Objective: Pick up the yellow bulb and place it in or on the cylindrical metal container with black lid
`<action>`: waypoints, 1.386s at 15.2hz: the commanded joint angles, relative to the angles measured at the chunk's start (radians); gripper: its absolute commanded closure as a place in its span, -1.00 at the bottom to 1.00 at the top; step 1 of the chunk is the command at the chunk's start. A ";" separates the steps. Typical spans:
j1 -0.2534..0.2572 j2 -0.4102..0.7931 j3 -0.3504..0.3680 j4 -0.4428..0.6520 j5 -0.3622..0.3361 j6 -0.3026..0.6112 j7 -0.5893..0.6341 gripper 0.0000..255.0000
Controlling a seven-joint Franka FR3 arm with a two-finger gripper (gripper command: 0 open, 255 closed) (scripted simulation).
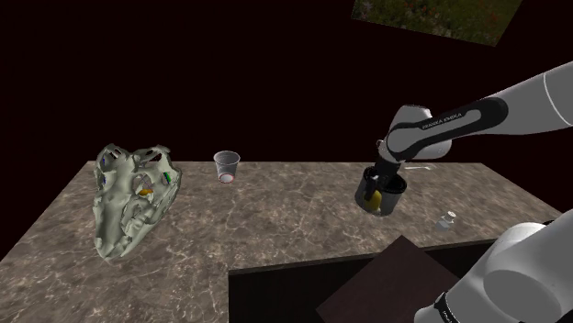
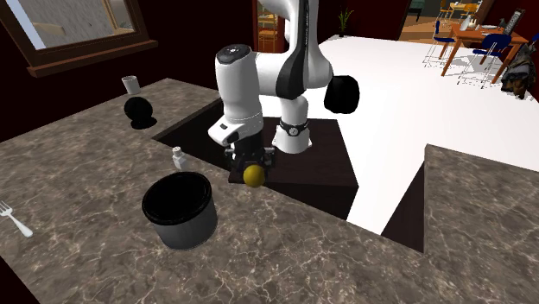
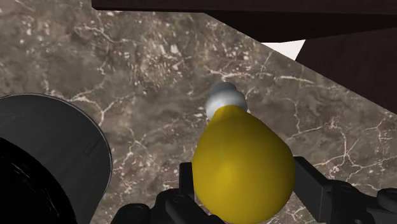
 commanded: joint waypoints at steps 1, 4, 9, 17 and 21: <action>-0.004 -0.029 0.005 0.011 -0.010 -0.039 0.009 1.00; -0.009 -0.061 0.012 0.029 -0.018 -0.088 0.019 1.00; -0.014 -0.107 0.023 0.064 -0.027 -0.168 0.032 1.00; -0.017 -0.165 0.039 0.130 -0.034 -0.291 0.046 1.00; -0.024 -0.157 0.026 0.181 -0.037 -0.334 0.025 1.00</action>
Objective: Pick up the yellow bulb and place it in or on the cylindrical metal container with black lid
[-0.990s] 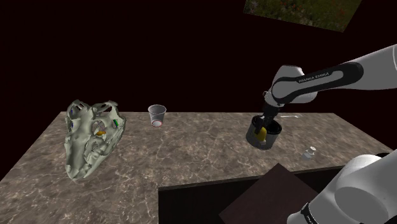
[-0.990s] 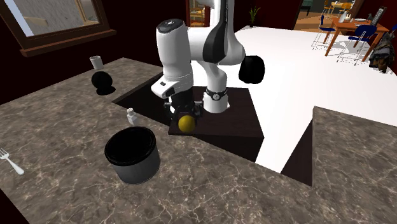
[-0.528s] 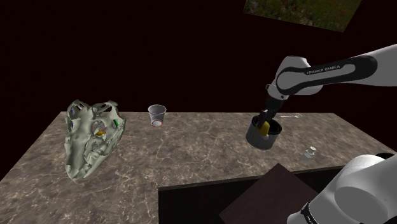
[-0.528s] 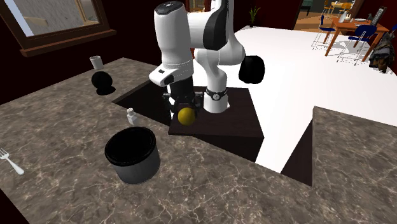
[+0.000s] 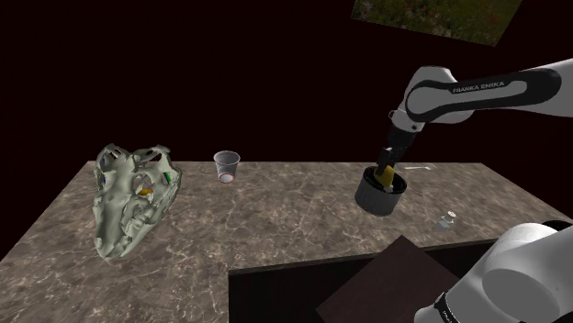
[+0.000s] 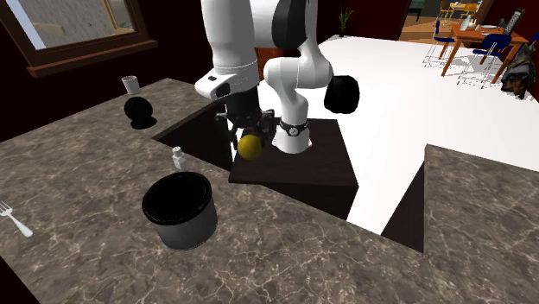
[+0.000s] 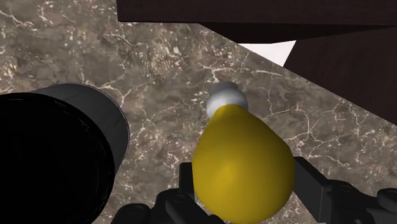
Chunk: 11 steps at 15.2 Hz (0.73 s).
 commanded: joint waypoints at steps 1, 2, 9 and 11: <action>-0.008 0.031 -0.026 0.041 -0.002 -0.011 -0.036 1.00; -0.012 0.056 -0.044 0.069 -0.002 -0.014 -0.061 1.00; -0.038 0.252 -0.163 0.286 0.042 -0.047 -0.244 1.00; -0.048 0.316 -0.194 0.358 0.068 -0.062 -0.299 1.00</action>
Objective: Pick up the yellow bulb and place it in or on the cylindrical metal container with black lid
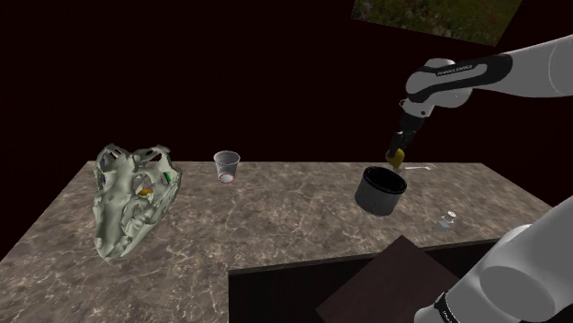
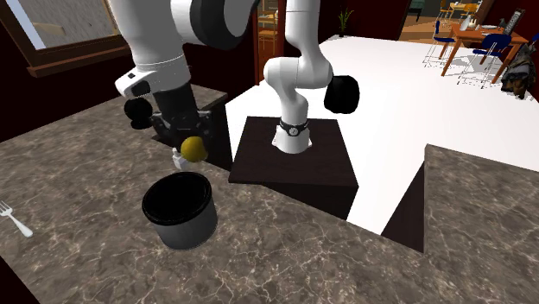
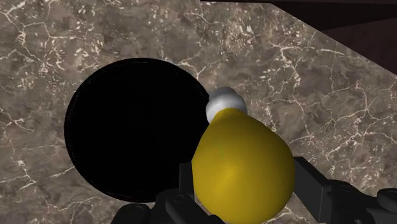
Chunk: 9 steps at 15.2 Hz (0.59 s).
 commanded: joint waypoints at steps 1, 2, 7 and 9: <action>-0.010 0.063 -0.027 0.075 0.027 -0.020 -0.054 1.00; -0.017 0.097 -0.040 0.113 0.043 -0.030 -0.082 1.00; -0.049 0.216 -0.072 0.221 0.106 -0.041 -0.172 1.00; -0.050 0.224 -0.072 0.203 0.112 -0.016 -0.177 1.00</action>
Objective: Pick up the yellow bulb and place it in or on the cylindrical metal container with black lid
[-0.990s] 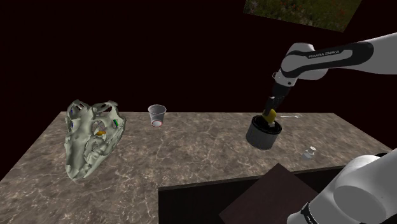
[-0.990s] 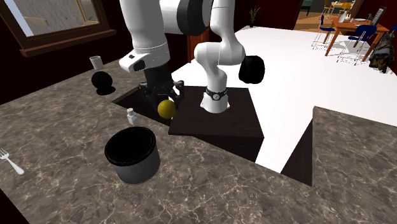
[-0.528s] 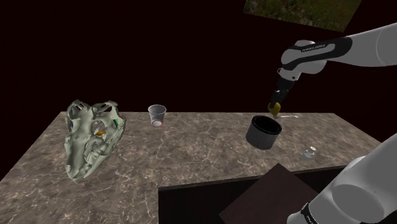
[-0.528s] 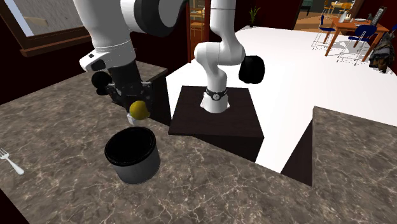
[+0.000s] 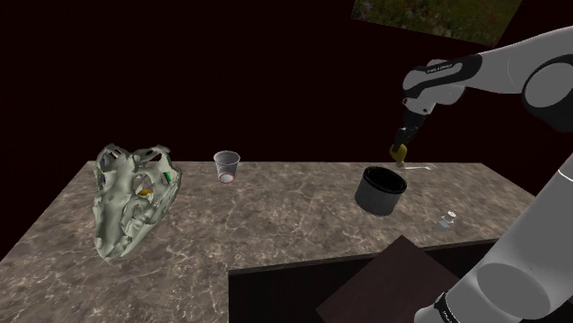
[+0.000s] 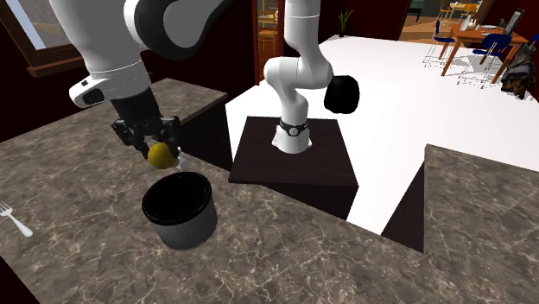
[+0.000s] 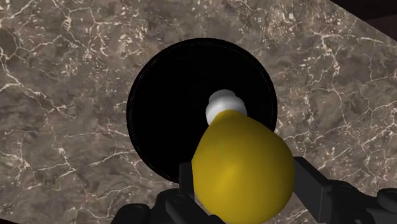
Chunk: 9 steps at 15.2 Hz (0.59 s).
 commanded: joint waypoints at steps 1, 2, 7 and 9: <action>-0.002 0.011 0.000 -0.013 0.007 0.022 -0.008 1.00; -0.002 0.016 0.000 -0.021 0.011 0.035 -0.011 1.00; -0.006 0.045 0.002 -0.060 0.031 0.097 -0.027 1.00; -0.007 0.058 0.003 -0.074 0.040 0.121 -0.034 1.00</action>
